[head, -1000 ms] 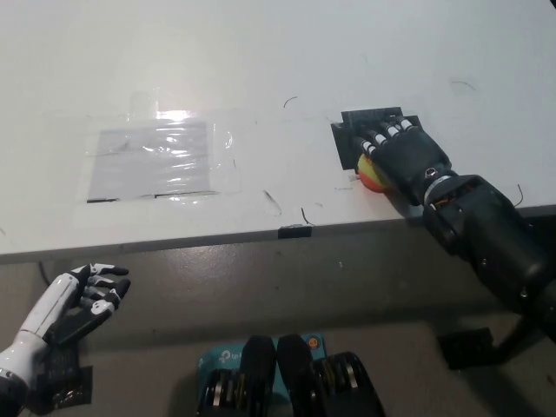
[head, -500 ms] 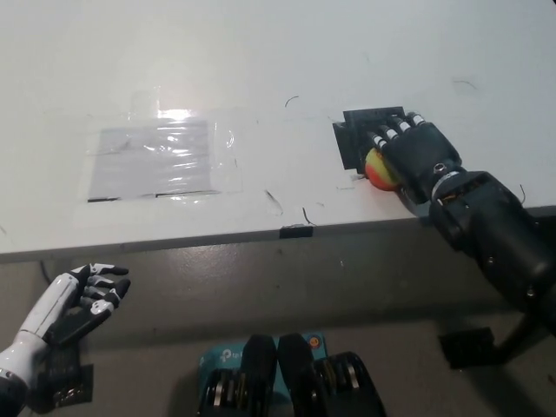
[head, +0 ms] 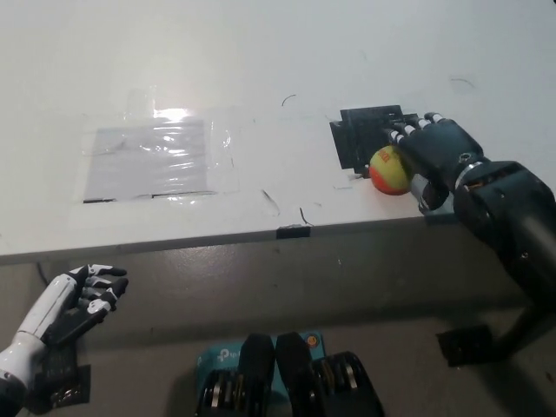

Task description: The robot uses right hand to squeeze a small tennis ball placed on the black area of the table

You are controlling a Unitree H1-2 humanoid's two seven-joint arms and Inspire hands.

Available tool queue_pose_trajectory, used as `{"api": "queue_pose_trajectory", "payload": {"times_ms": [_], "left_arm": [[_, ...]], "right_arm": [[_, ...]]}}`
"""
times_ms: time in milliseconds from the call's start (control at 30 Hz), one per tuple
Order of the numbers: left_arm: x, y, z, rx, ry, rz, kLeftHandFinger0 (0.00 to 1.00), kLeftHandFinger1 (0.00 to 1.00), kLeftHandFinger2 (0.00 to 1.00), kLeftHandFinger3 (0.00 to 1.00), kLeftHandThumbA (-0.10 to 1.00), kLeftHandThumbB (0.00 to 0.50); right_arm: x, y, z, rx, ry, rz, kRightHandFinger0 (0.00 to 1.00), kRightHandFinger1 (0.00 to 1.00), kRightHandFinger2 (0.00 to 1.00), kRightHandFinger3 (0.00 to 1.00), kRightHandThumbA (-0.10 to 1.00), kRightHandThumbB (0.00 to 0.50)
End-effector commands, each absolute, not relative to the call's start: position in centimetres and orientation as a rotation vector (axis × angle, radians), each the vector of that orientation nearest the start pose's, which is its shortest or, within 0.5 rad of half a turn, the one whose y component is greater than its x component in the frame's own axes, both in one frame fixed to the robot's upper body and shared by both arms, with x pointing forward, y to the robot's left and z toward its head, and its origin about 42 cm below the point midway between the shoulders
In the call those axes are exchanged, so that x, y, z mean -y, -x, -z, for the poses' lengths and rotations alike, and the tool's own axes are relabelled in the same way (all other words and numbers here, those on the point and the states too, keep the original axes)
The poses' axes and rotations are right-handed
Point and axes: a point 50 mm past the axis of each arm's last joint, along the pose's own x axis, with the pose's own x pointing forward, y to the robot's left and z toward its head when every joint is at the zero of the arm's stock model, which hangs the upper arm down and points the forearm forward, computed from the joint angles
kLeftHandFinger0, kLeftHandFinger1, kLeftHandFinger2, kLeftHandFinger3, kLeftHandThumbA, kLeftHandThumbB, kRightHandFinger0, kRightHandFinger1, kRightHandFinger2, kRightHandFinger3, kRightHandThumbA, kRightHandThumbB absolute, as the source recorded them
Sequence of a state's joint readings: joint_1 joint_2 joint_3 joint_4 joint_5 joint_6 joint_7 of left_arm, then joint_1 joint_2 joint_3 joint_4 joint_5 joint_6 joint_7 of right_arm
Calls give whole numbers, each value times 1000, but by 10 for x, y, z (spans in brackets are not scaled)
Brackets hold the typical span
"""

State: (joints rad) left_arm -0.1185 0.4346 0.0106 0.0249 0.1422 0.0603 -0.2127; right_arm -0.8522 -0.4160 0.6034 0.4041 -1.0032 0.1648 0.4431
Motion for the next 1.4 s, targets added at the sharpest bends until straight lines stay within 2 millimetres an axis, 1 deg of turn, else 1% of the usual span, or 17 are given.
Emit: {"api": "queue_pose_trajectory", "payload": {"times_ms": [0,433,467,500,533,567,600,633,733,767,867,967,1033,1067,1167,1267,1367], "left_arm": [[-350,-322,-157,21,-581,152,431,494,572,670,748,28],[-349,-311,-148,2,-581,153,414,473,562,666,760,44],[-350,-311,-148,1,-584,154,421,474,570,679,781,63],[-350,-311,-147,-3,-585,154,431,485,577,685,782,61],[-351,-310,-146,-10,-582,152,440,495,581,686,778,61],[-351,-311,-146,-11,-582,151,442,497,580,685,778,64],[-351,-312,-147,-9,-582,151,442,497,578,684,778,65],[-351,-314,-147,-7,-576,147,441,497,580,681,777,66],[-350,-316,-148,-5,-574,148,417,479,561,645,777,80],[-350,-315,-148,-11,-570,145,415,479,560,643,780,94],[-351,-315,-149,-5,-581,151,404,476,556,633,780,84],[-351,-313,-146,7,-596,161,378,461,565,649,786,88],[-352,-313,-146,0,-602,164,383,464,573,659,808,97],[-352,-313,-147,-4,-602,162,387,466,569,666,796,88],[-352,-313,-146,-4,-596,154,391,465,567,662,760,70],[-351,-313,-146,-7,-594,156,393,468,568,662,746,58],[-351,-313,-146,-7,-600,154,399,471,569,664,744,53]], "right_arm": [[191,-497,-285,106,1707,-412,1000,1000,1000,1000,1000,500],[212,-485,-301,132,1571,-310,1000,1000,1000,1000,1000,500],[218,-478,-306,152,1490,-288,1000,1000,1000,1000,1000,431],[224,-470,-314,184,1402,-256,1000,1000,1000,1000,805,285],[227,-460,-318,220,1321,-210,827,898,912,1000,451,241],[232,-450,-323,239,1247,-161,399,518,686,982,455,266],[234,-447,-326,244,1223,-146,307,409,580,882,441,256],[245,-427,-331,312,1155,-38,84,180,366,690,430,216],[263,-398,-326,399,1037,90,1,9,216,537,361,185],[271,-390,-321,415,970,118,52,78,224,521,267,163],[284,-375,-307,432,839,188,74,74,185,453,114,168],[305,-349,-275,446,577,270,0,0,105,490,-29,159],[309,-344,-265,446,503,293,0,0,75,485,-35,162],[316,-336,-246,435,412,320,0,0,29,474,51,147],[323,-327,-211,380,220,344,0,0,0,453,106,158],[323,-325,-181,326,80,385,0,0,0,440,91,175],[319,-325,-149,215,-2,444,0,0,0,411,82,150]]}}
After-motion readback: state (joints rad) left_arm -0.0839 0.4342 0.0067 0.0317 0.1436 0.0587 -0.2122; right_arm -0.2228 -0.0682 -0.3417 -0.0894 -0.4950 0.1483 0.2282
